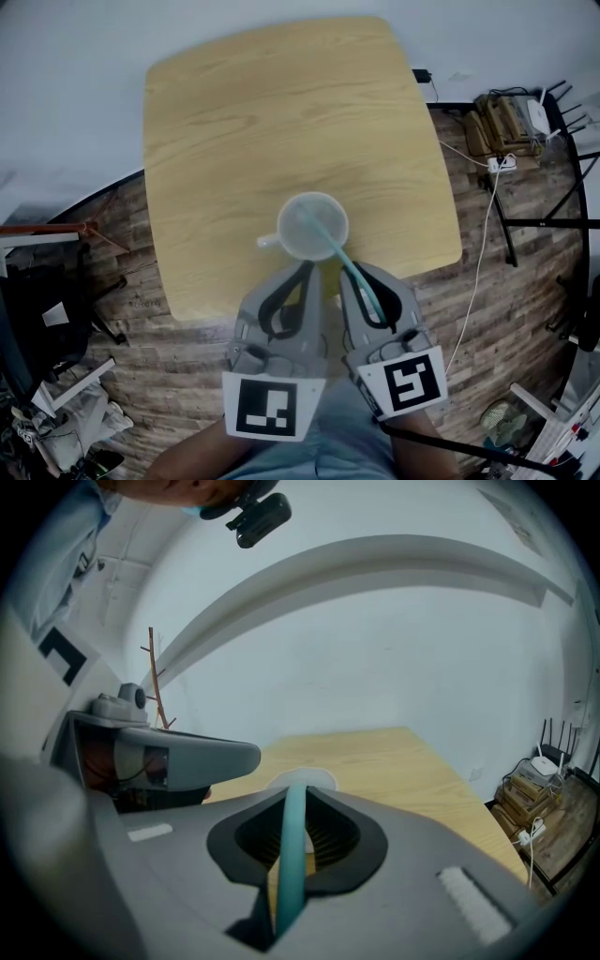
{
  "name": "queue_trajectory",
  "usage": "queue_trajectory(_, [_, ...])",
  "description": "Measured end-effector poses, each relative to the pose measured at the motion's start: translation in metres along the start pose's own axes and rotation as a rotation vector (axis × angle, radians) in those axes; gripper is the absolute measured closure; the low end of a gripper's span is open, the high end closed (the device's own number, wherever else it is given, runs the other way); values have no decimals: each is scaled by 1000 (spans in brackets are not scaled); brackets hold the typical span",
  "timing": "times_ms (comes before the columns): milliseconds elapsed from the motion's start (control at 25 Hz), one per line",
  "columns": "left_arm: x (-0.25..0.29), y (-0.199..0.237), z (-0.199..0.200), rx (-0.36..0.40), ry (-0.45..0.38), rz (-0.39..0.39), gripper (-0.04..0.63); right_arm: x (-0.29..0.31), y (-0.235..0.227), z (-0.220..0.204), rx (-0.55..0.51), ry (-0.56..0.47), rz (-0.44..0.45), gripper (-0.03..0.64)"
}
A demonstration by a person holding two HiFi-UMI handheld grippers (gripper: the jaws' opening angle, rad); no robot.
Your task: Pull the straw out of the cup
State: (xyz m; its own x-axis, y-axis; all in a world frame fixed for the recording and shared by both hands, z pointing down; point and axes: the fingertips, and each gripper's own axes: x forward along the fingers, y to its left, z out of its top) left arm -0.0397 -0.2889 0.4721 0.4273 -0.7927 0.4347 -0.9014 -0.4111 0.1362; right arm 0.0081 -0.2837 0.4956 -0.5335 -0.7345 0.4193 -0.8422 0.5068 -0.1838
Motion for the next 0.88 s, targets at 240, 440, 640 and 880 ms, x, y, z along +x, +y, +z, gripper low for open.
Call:
queue_trajectory(240, [-9, 1, 16, 18, -49, 10, 577, -7, 5, 19, -15, -50, -8, 580])
queue_trajectory(440, [-23, 7, 33, 25, -96, 23, 577, -15, 14, 39, -37, -101, -19, 581])
queue_trajectory(640, [-38, 1, 51, 49, -146, 16, 577, -28, 22, 60, -60, -141, -31, 581])
queue_trajectory(880, [-62, -3, 73, 80, -220, 3, 577, -47, 38, 90, -96, -218, -55, 583])
